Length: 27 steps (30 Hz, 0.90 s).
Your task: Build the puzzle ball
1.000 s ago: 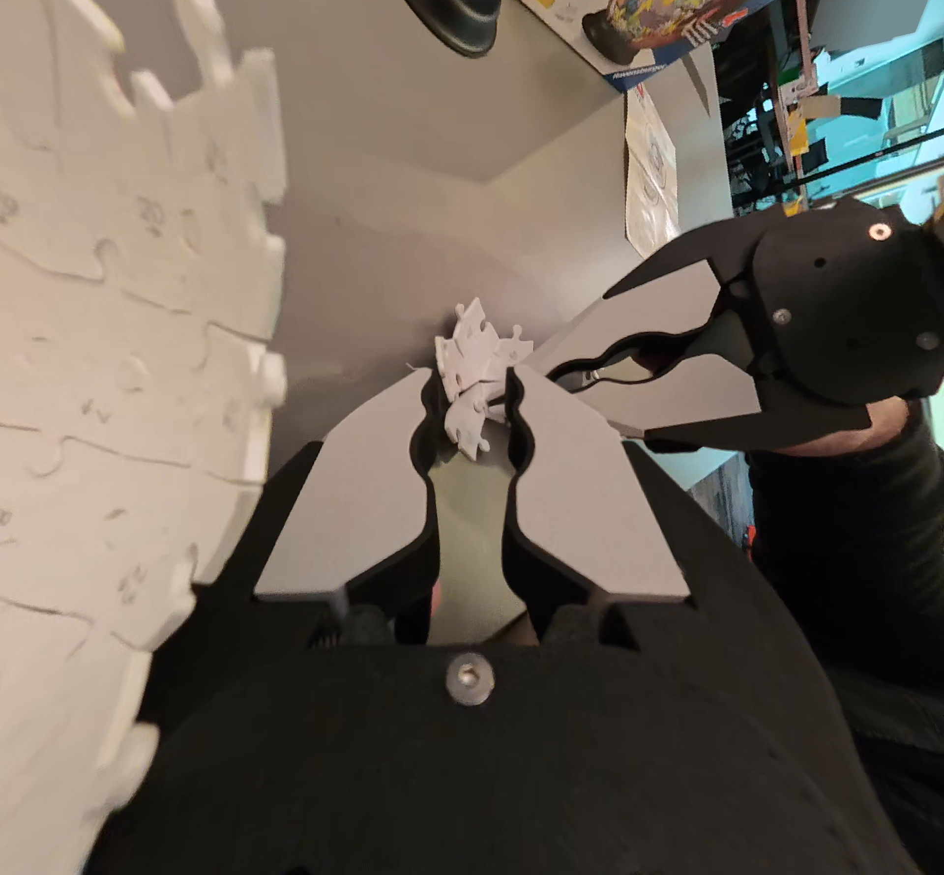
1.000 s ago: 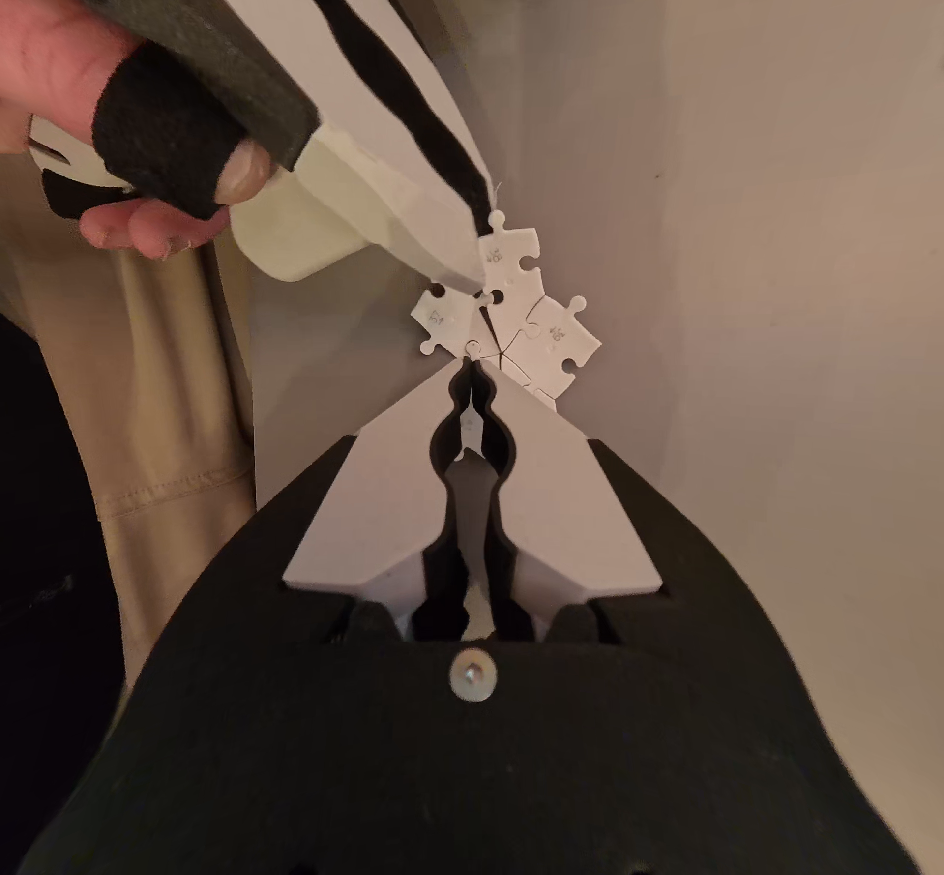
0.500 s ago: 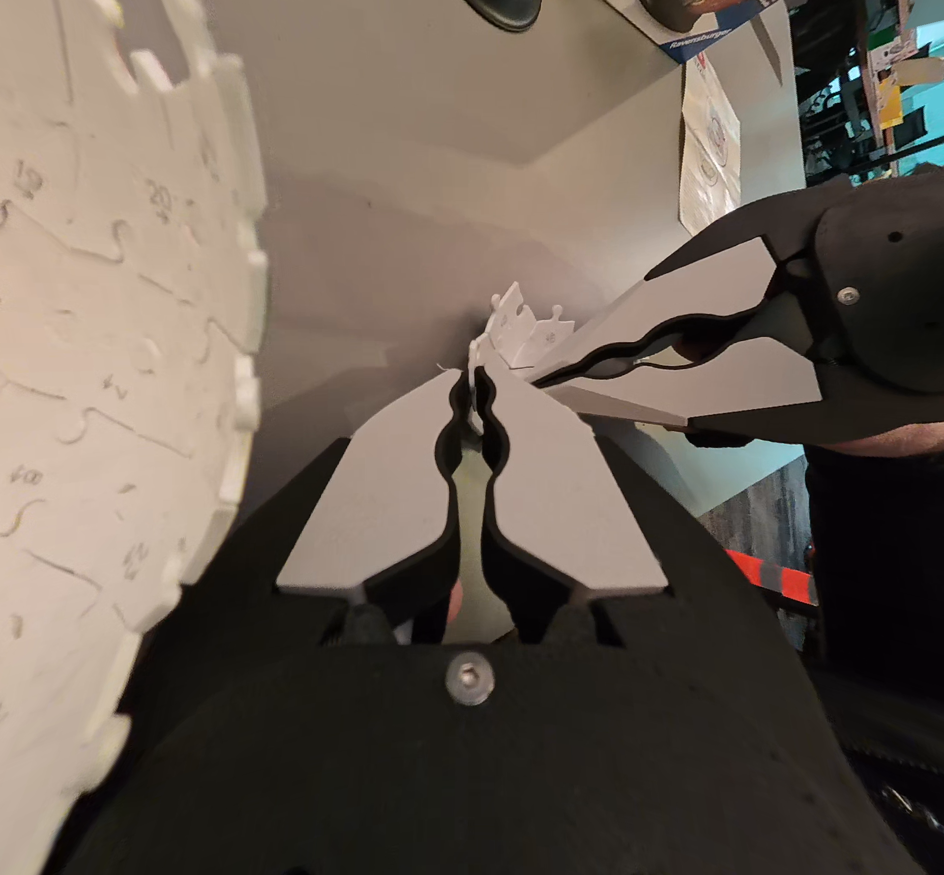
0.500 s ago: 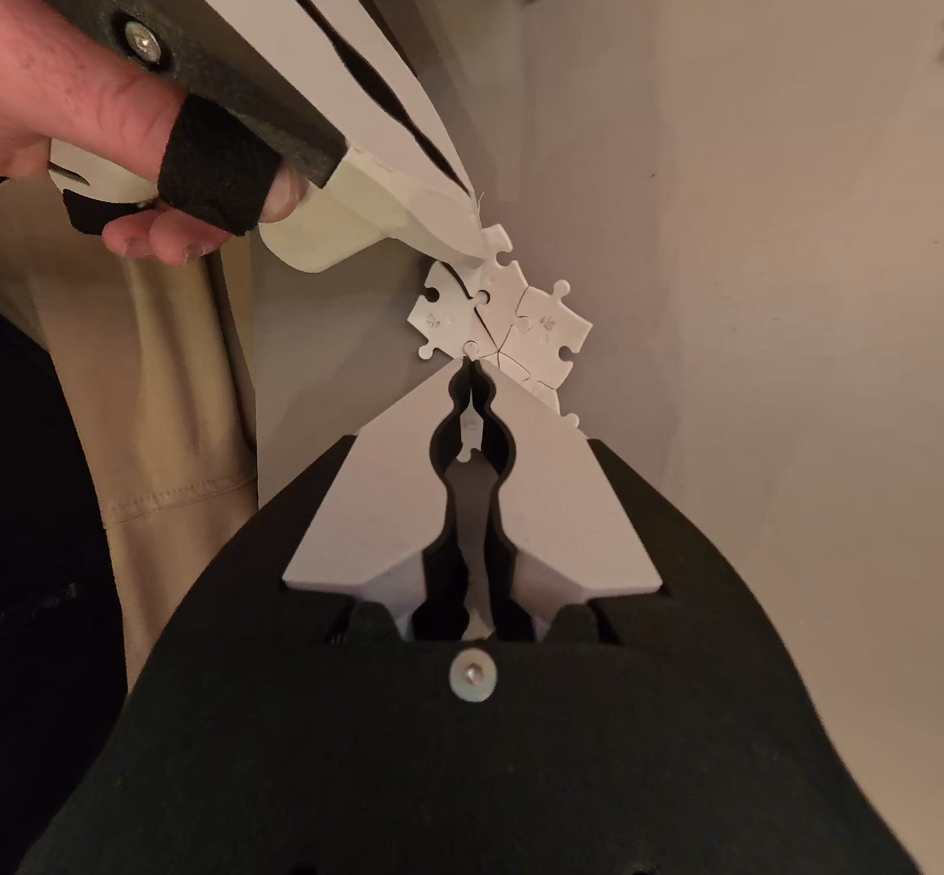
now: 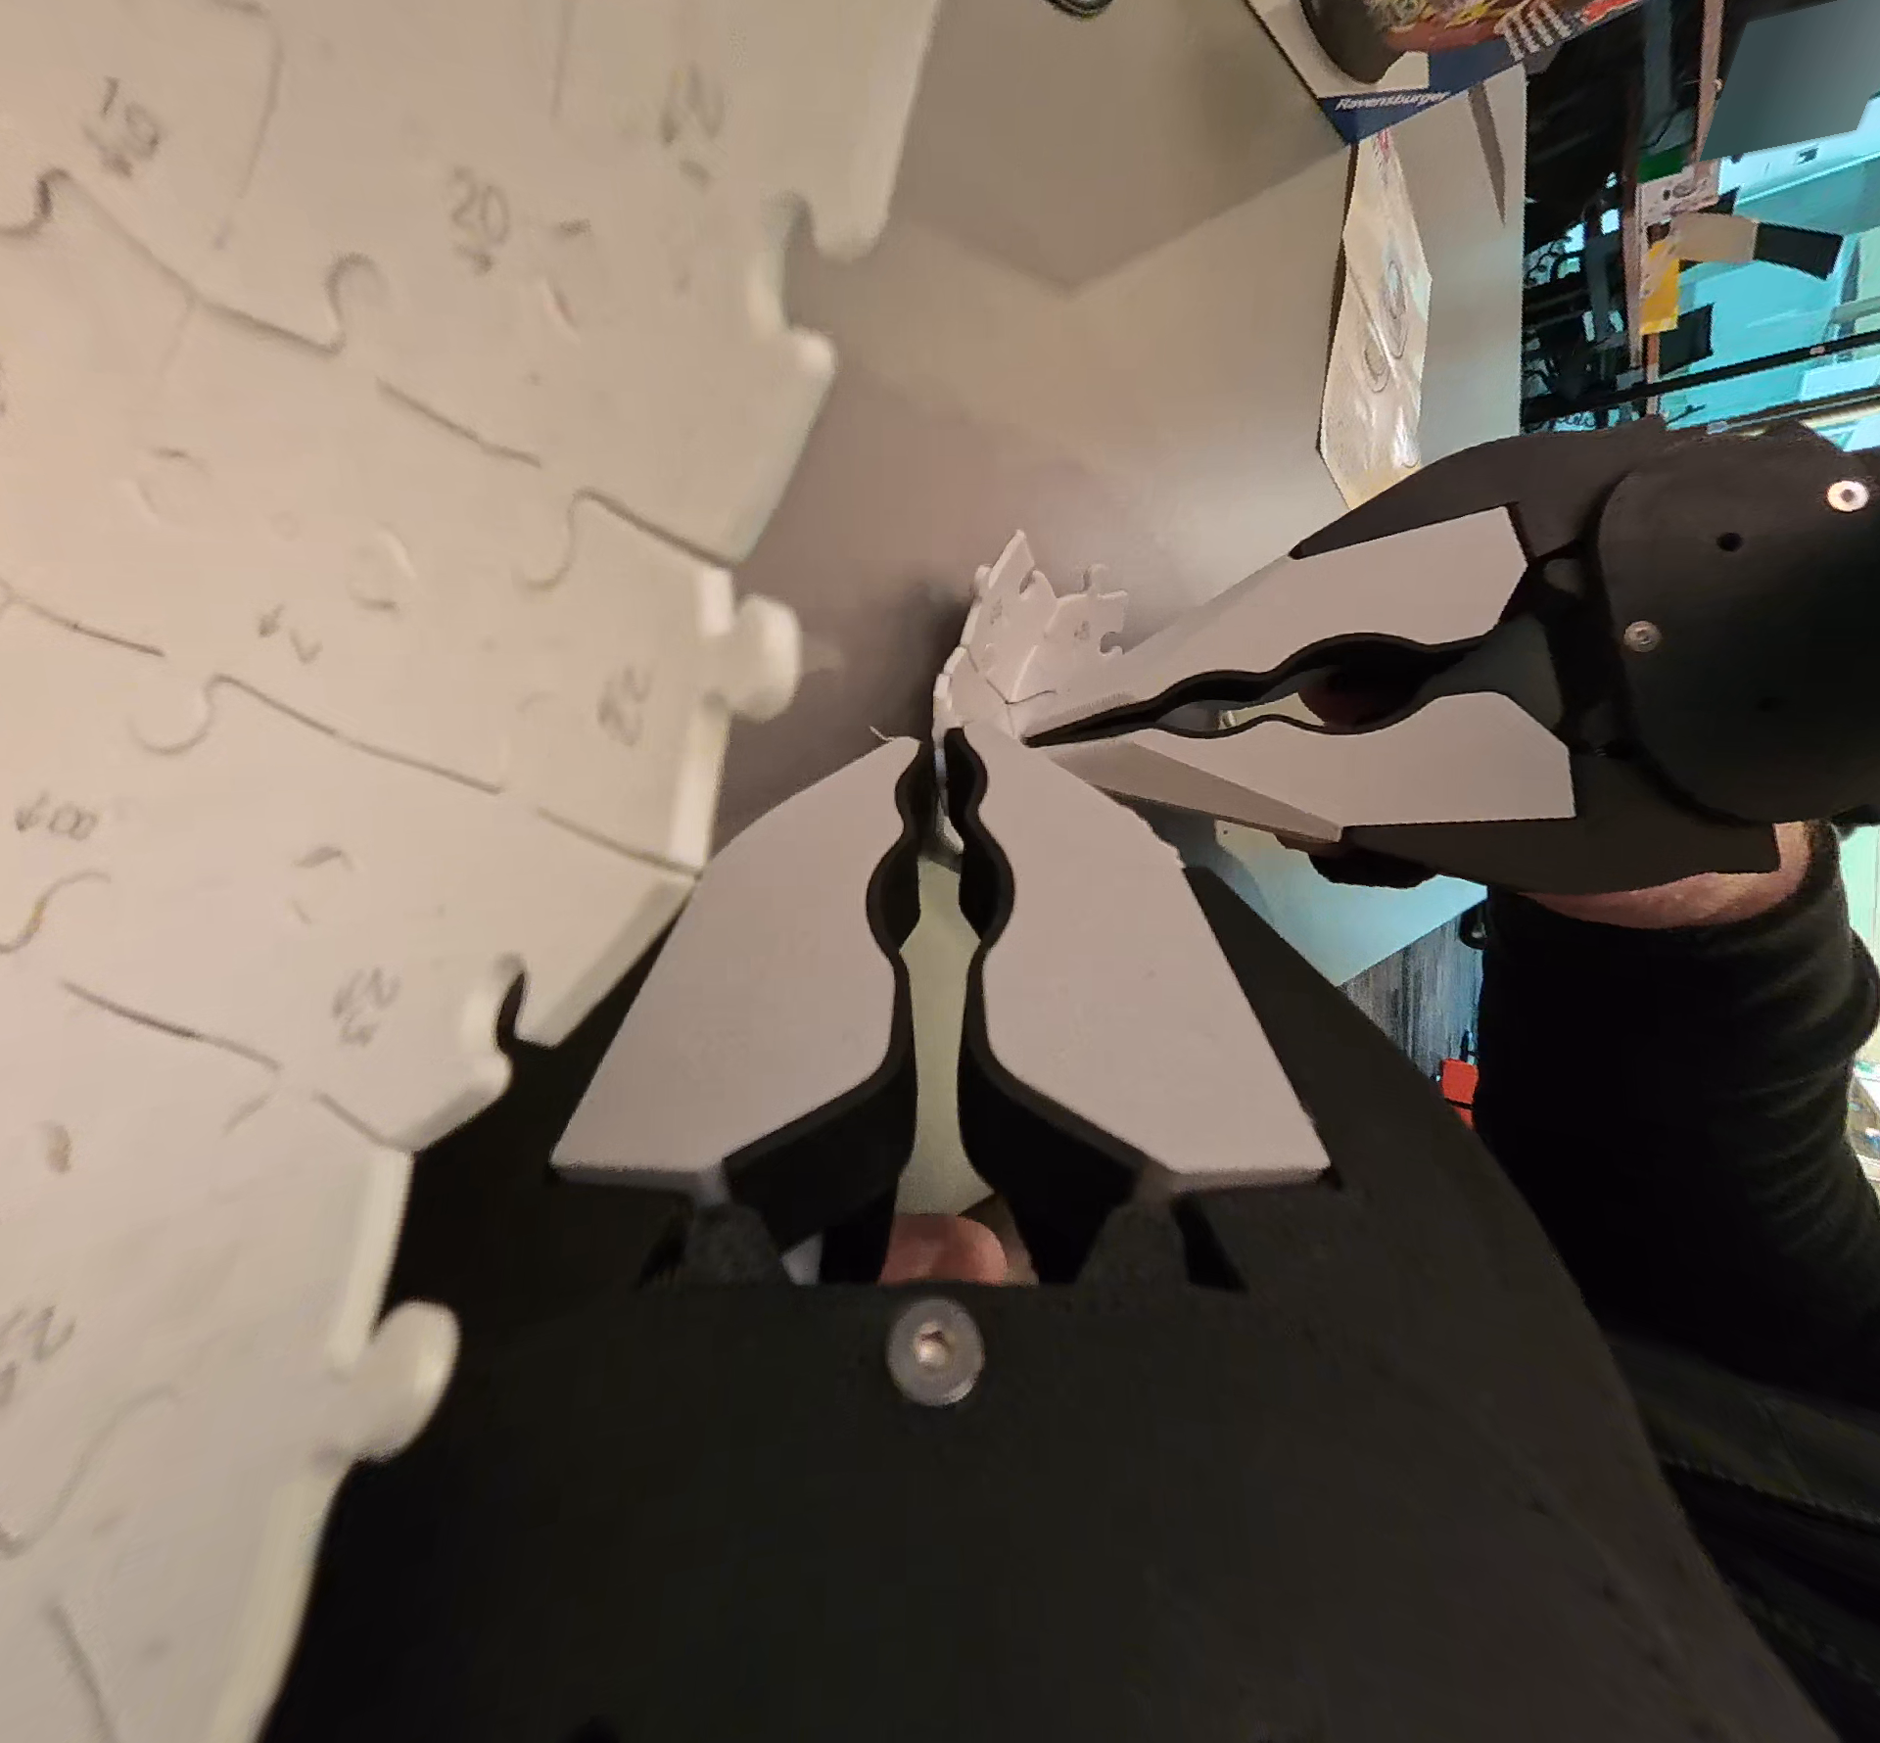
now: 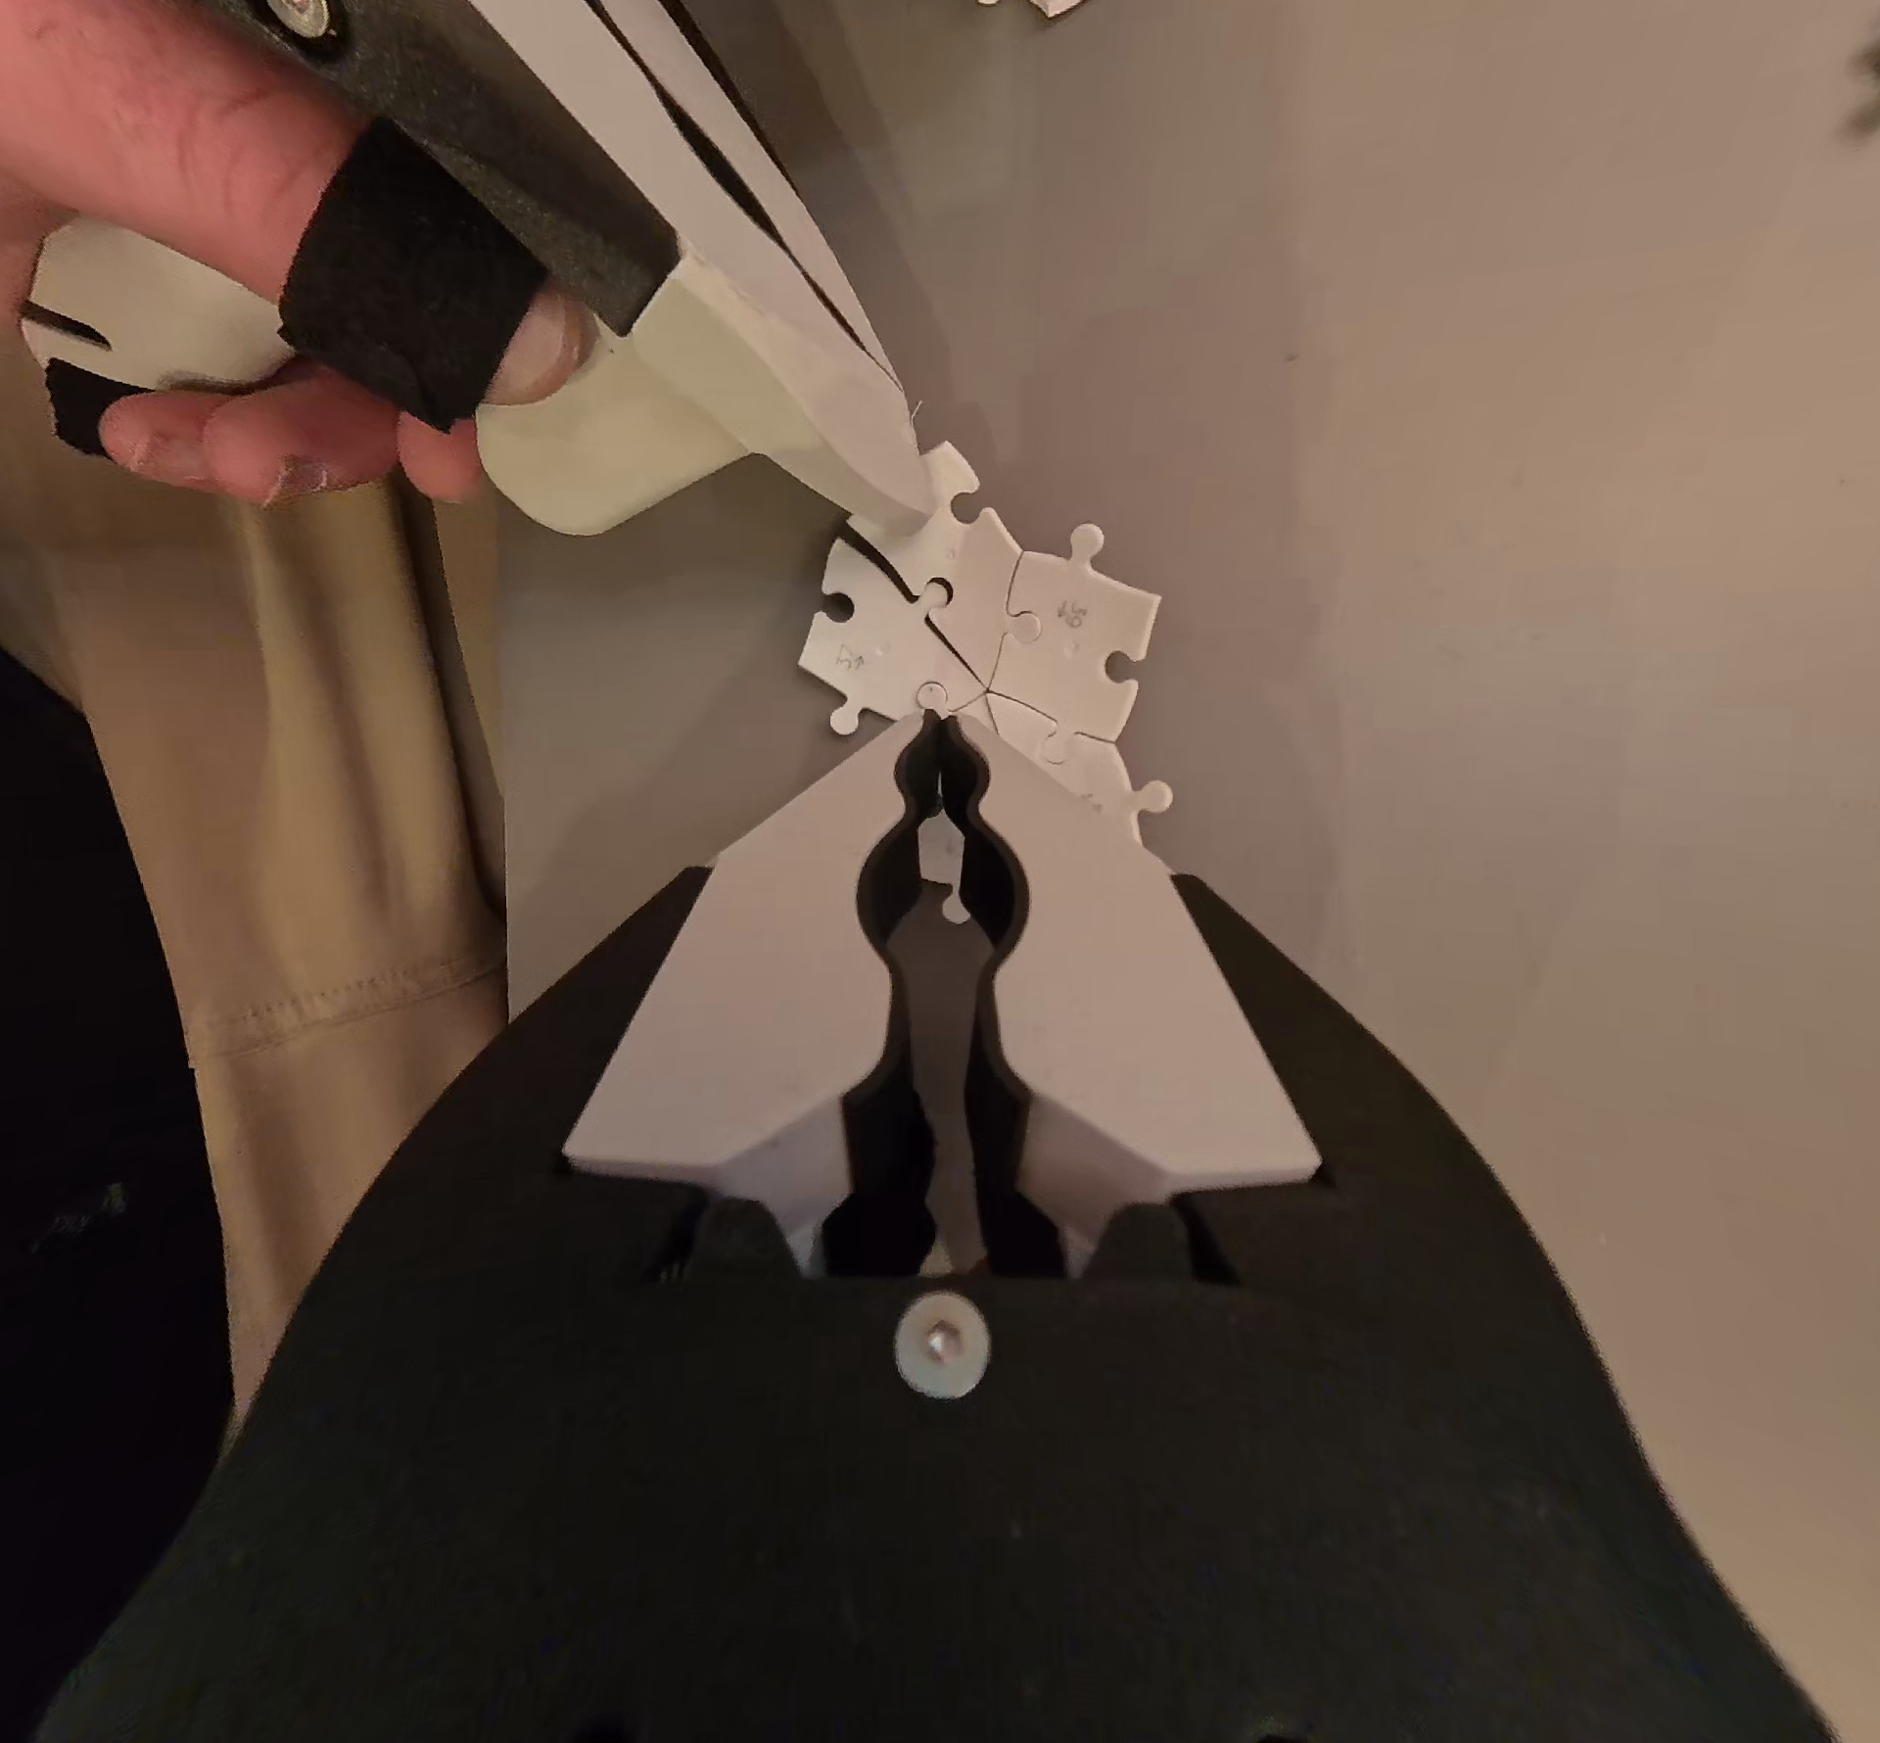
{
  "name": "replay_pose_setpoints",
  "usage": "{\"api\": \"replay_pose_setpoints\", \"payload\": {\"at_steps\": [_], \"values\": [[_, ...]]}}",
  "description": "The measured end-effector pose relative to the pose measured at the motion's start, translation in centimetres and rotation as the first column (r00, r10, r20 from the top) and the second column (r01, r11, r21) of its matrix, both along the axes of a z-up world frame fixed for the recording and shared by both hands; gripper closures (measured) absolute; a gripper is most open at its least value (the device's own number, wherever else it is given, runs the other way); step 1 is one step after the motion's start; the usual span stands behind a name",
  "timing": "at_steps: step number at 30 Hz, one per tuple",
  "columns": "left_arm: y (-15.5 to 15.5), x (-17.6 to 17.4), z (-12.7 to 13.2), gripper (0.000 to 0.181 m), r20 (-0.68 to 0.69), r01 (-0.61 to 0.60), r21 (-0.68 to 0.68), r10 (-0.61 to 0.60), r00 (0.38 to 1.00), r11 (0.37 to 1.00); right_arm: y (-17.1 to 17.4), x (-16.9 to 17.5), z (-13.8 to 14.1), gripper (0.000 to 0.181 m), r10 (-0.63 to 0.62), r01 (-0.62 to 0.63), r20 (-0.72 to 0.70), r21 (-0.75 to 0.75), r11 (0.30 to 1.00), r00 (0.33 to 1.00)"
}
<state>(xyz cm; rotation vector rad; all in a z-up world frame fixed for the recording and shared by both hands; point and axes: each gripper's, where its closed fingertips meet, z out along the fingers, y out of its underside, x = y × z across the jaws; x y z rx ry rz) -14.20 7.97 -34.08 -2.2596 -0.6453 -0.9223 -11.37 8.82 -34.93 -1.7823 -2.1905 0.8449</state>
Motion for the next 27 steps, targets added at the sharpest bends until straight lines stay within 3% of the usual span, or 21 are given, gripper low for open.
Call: {"api": "replay_pose_setpoints", "payload": {"at_steps": [11,27], "values": [[-0.9,0.6,0.0,0.179,0.049,-0.034,-0.014,0.034,0.998,0.999,0.0,-0.1,0.0,0.181,0.003,-0.003,-0.001,0.024,1.000,1.000],[-1.2,0.5,-0.3,0.176,-0.151,0.014,-0.020,-0.017,0.988,1.000,0.1,-0.2,0.0,0.181,0.027,-0.025,-0.018,0.084,0.996,0.999]]}}
